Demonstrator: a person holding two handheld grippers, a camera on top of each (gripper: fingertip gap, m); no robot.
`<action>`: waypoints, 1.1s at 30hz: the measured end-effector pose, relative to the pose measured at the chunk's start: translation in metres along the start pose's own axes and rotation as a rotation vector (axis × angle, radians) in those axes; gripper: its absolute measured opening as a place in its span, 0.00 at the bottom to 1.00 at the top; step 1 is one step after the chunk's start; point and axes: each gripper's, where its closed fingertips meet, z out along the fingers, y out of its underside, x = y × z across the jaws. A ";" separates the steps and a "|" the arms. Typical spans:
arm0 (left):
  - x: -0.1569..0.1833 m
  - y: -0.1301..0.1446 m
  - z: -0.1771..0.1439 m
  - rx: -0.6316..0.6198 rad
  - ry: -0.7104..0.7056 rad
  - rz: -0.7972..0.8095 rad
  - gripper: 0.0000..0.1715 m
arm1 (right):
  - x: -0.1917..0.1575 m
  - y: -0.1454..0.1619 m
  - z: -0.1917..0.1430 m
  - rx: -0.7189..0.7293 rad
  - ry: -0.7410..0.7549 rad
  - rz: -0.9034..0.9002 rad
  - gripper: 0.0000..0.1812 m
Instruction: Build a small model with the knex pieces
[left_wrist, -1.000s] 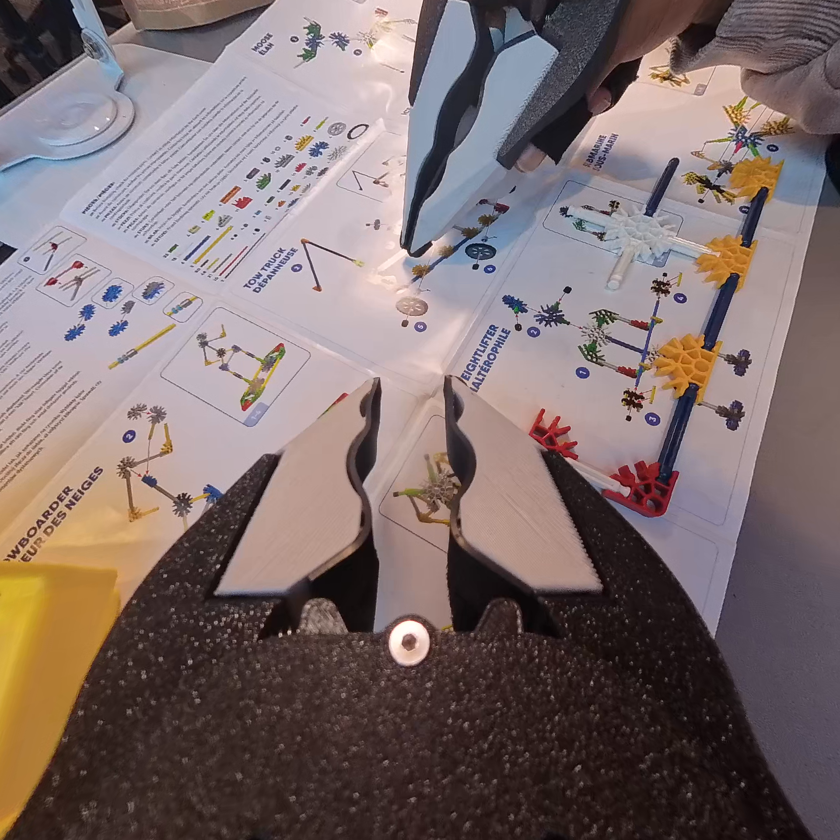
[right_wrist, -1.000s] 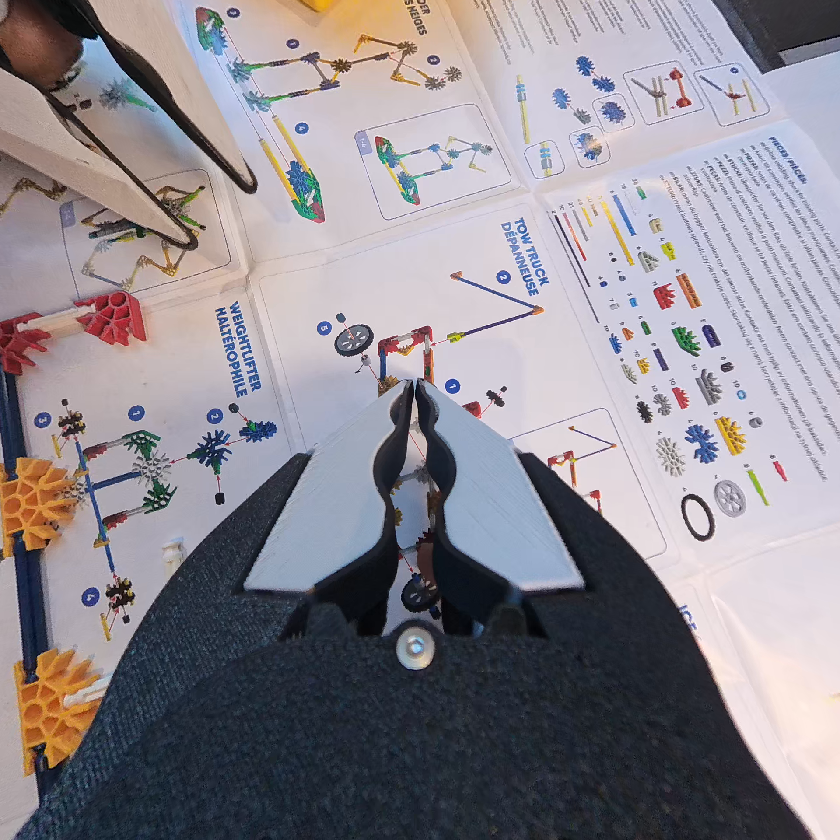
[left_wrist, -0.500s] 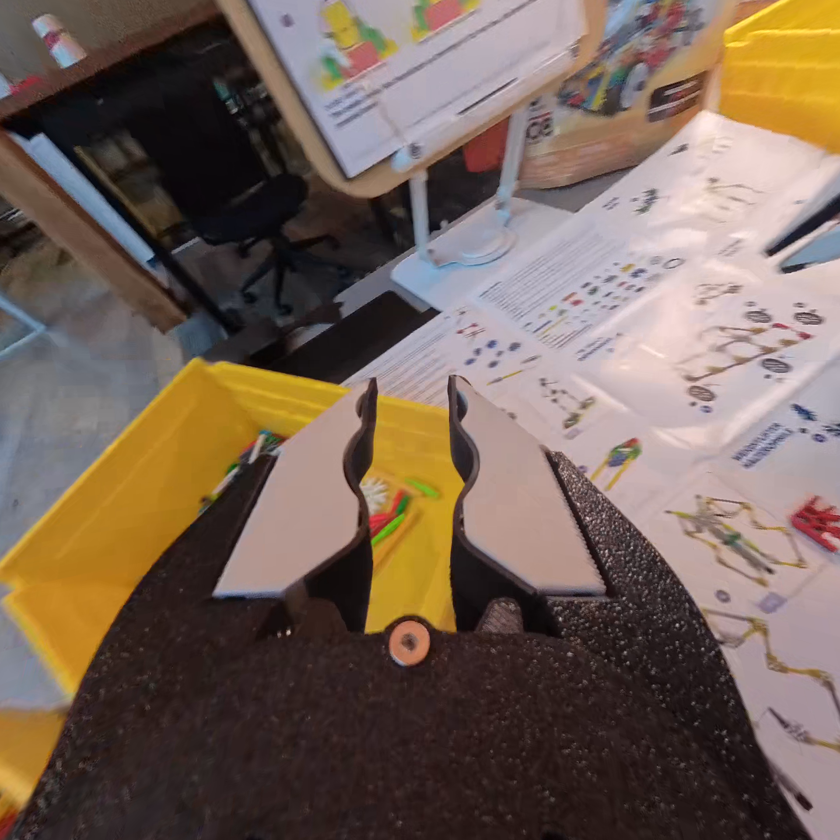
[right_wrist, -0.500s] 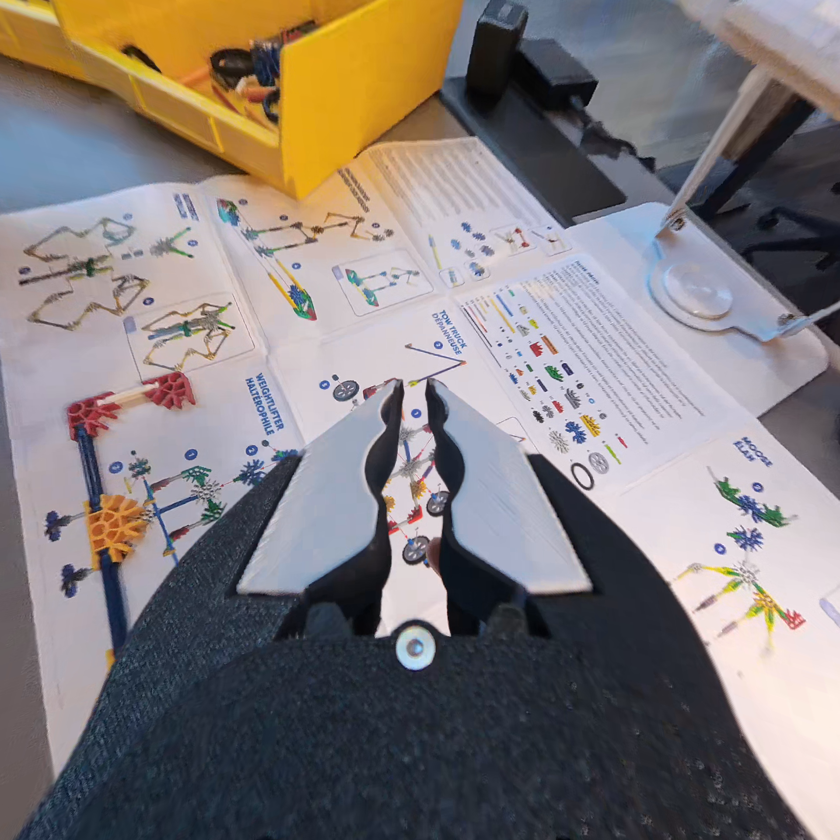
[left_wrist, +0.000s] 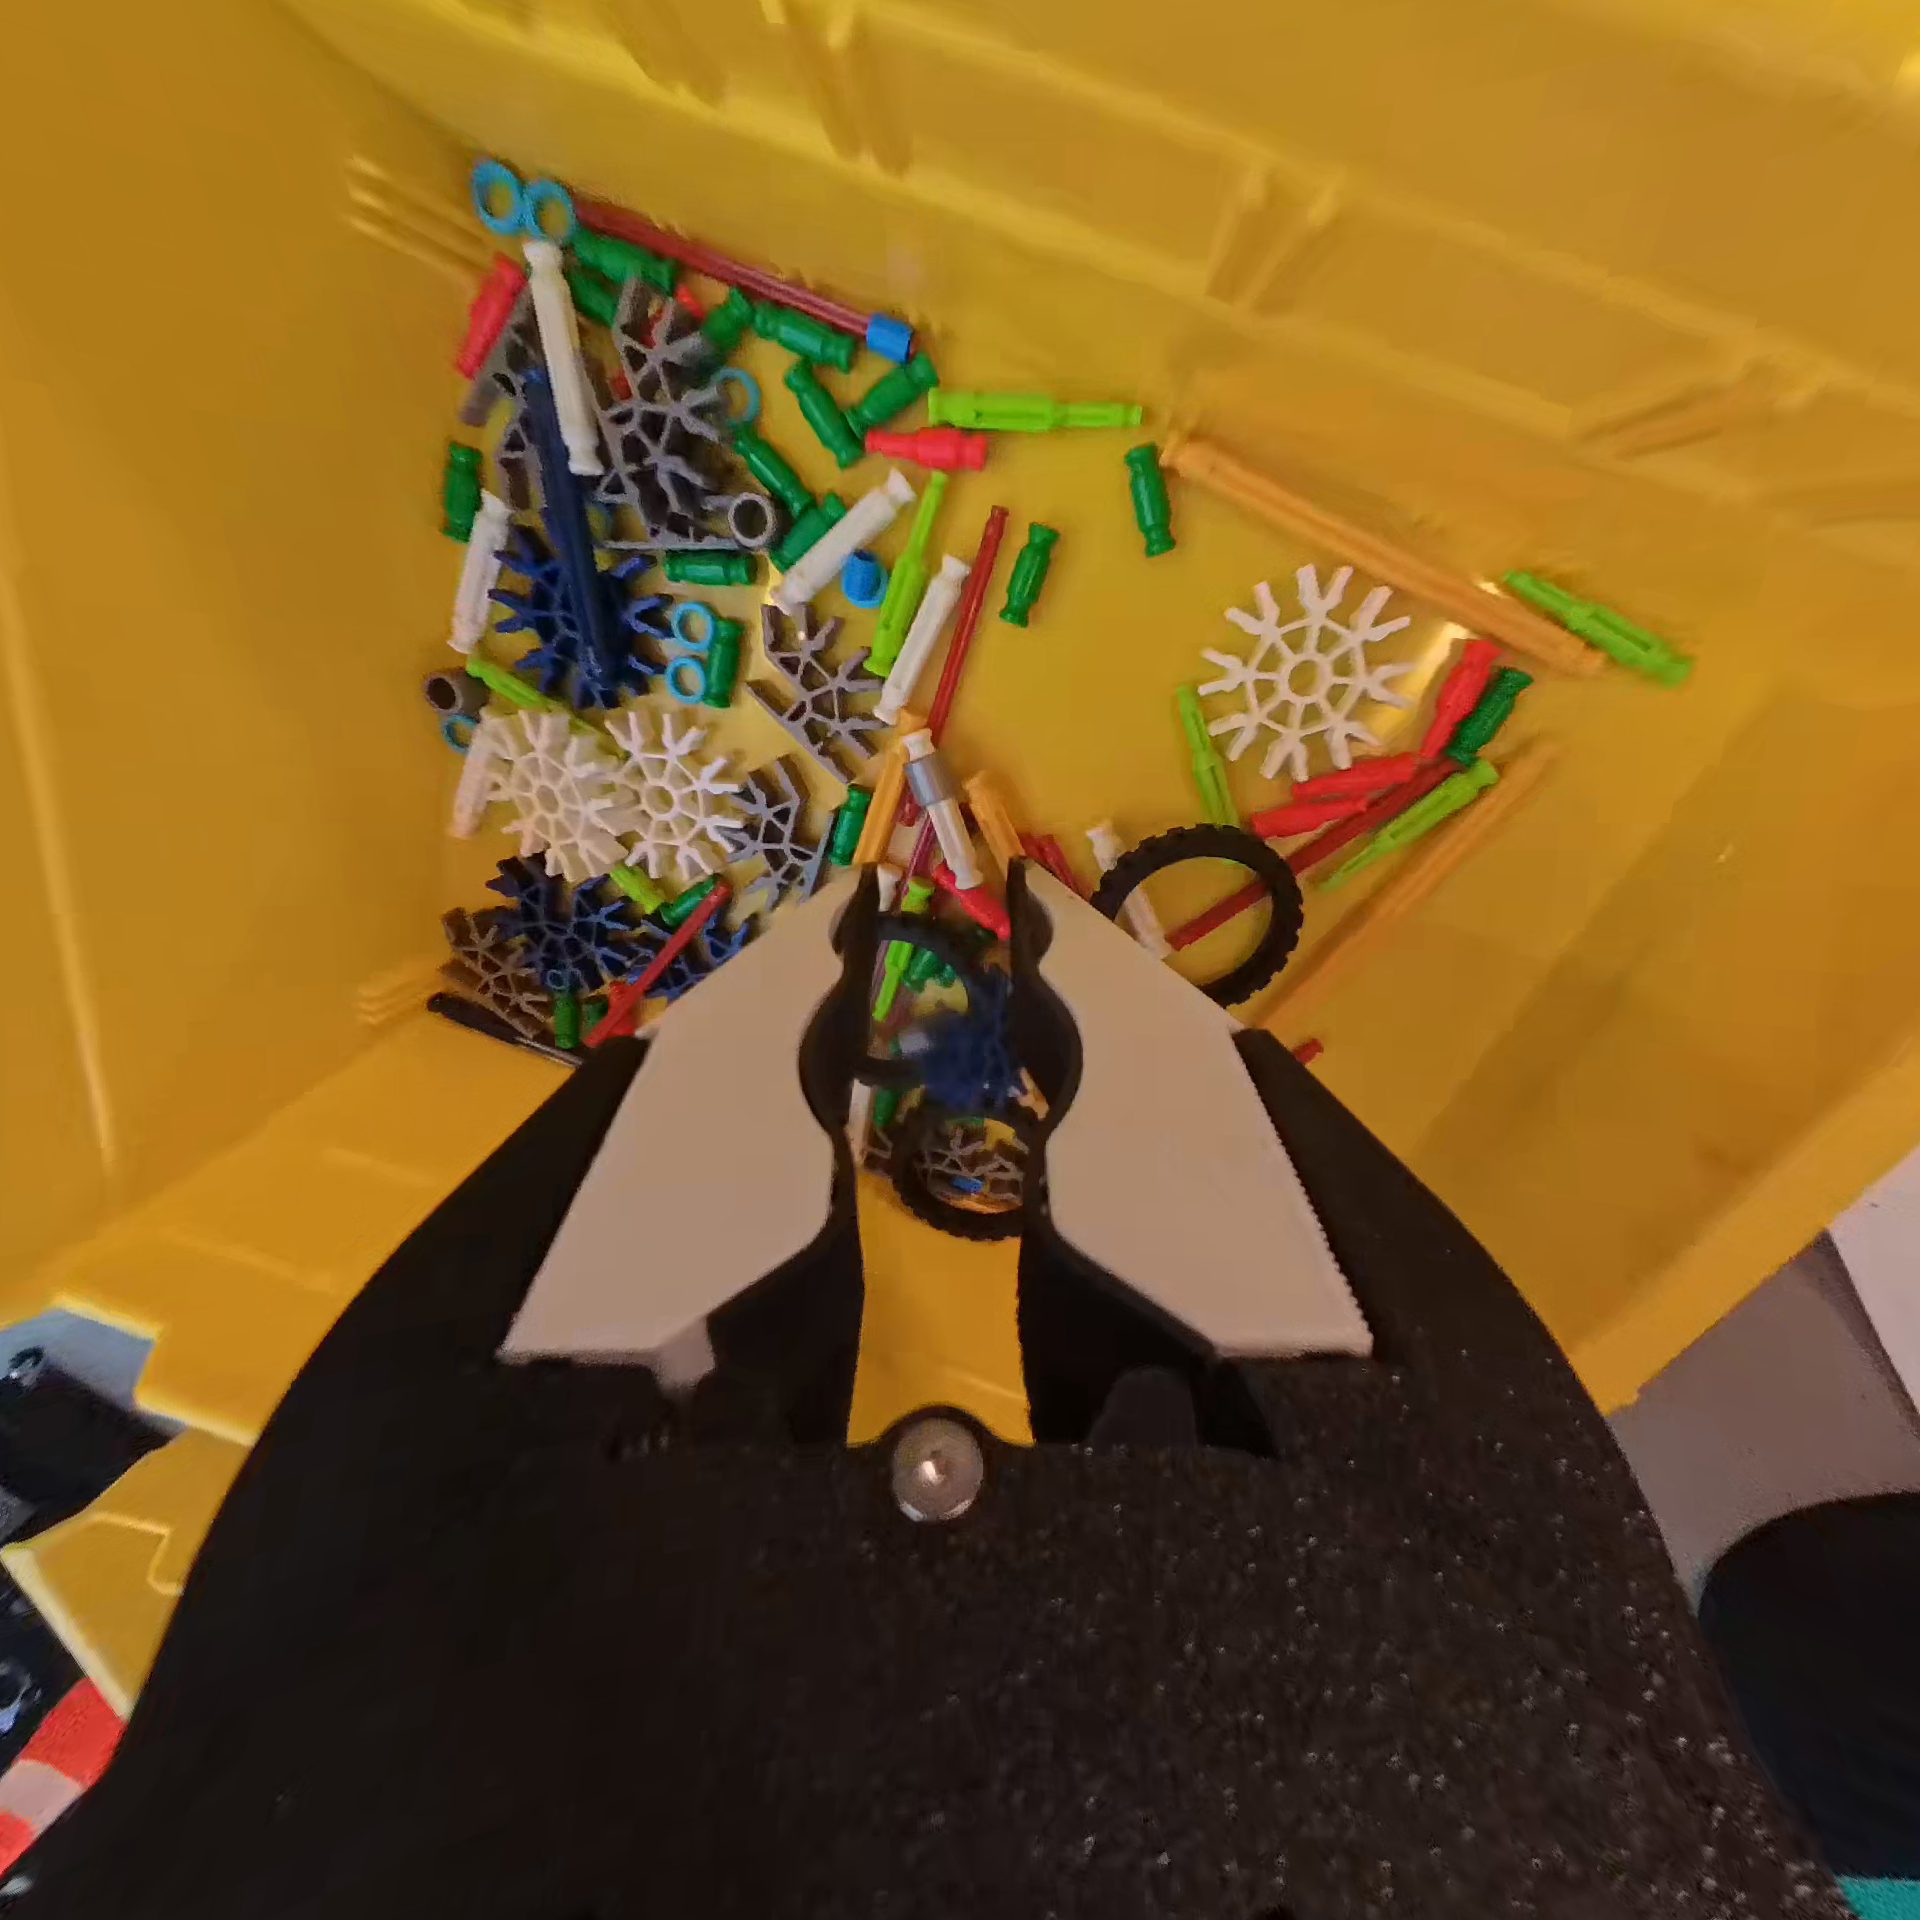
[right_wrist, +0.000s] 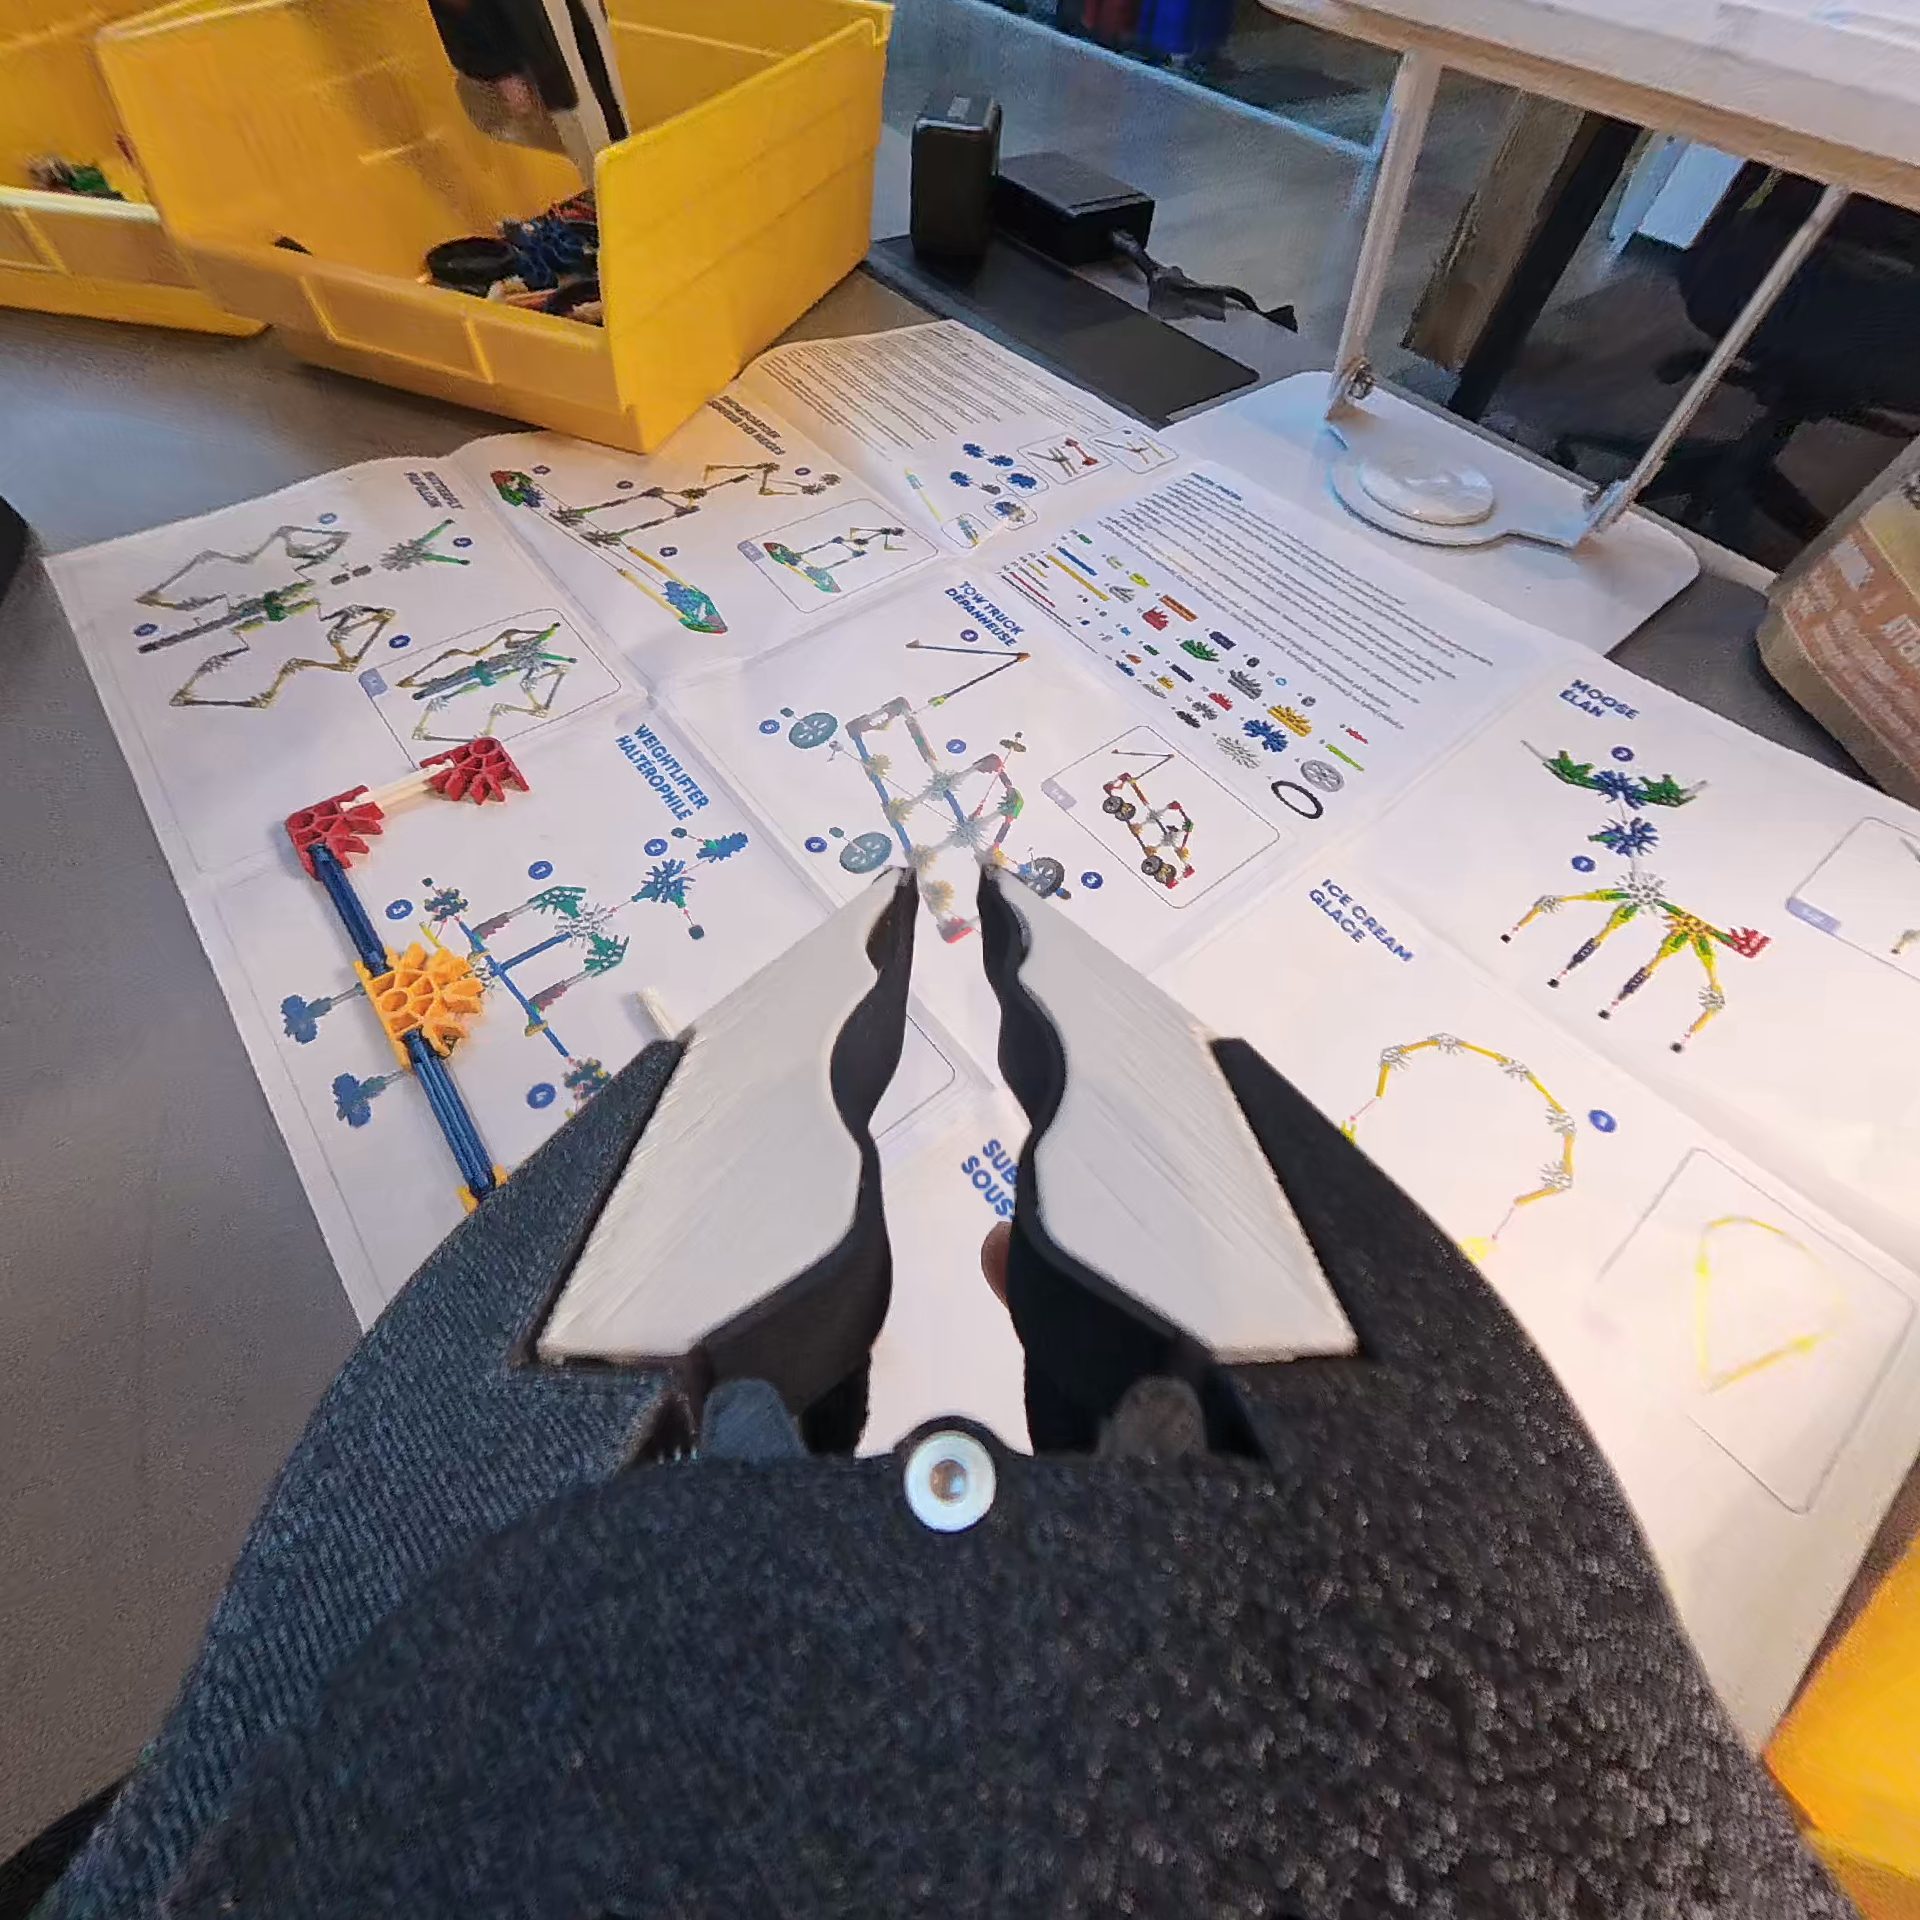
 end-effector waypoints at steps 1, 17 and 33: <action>-0.002 0.003 0.006 -0.026 -0.011 0.005 0.11 | 0.002 0.001 -0.002 0.003 0.006 0.010 0.06; 0.078 -0.041 -0.080 0.484 -0.075 0.285 0.02 | -0.031 -0.021 0.007 0.117 -0.099 -0.094 0.08; 0.365 -0.052 -0.170 0.975 0.333 0.763 0.02 | -0.135 -0.110 0.018 0.322 -0.477 -0.151 0.08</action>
